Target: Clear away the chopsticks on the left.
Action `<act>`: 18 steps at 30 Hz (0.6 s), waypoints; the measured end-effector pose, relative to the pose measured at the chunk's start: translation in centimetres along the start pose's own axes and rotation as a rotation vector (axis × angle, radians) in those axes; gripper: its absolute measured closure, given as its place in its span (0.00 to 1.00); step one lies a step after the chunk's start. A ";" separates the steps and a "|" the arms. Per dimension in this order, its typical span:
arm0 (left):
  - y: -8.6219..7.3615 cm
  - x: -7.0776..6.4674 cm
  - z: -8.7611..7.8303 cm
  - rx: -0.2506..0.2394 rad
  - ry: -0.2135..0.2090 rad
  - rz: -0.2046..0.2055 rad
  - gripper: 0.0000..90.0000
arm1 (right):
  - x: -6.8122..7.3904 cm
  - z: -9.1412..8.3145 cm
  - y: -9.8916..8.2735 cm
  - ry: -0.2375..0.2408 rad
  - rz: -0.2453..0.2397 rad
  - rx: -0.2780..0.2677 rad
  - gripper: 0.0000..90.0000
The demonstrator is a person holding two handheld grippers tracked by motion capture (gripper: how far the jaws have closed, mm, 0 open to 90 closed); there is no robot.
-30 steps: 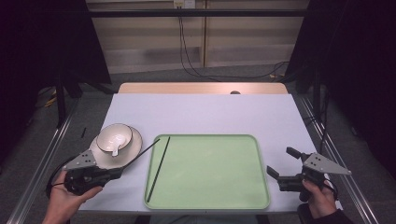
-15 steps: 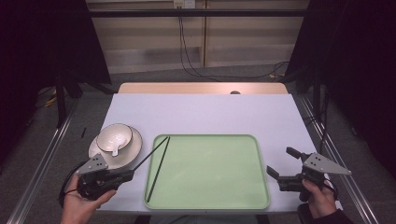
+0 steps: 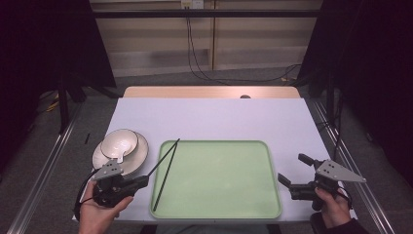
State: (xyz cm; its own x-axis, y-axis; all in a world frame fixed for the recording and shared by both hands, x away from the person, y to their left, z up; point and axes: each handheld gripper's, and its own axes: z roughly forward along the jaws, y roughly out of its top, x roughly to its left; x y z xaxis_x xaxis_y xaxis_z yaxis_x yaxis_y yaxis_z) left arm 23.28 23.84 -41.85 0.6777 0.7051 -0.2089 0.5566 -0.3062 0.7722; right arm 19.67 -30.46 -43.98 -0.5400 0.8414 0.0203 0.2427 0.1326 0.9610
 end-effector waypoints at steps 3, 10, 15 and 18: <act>0.2 -0.4 0.7 0.010 -0.005 -0.012 0.96 | 0.0 0.0 0.0 0.003 0.003 0.003 0.00; 0.4 -1.0 2.1 0.033 0.000 -0.049 0.96 | 0.0 0.0 0.0 0.003 0.001 0.004 0.00; 0.5 -1.4 3.0 0.036 0.035 -0.095 0.96 | 0.0 0.0 0.0 0.003 0.000 0.004 0.00; 0.6 -1.5 3.1 0.031 0.045 -0.118 0.96 | 0.0 0.0 0.0 0.003 0.000 0.004 0.00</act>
State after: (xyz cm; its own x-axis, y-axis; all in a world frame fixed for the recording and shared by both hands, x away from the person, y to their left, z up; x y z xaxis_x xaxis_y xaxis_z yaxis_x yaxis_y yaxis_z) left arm 24.09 20.59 -42.91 0.5848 0.7653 -0.2689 0.6458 -0.2386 0.7253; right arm 19.64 -30.48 -43.98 -0.5422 0.8400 0.0212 0.2459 0.1346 0.9599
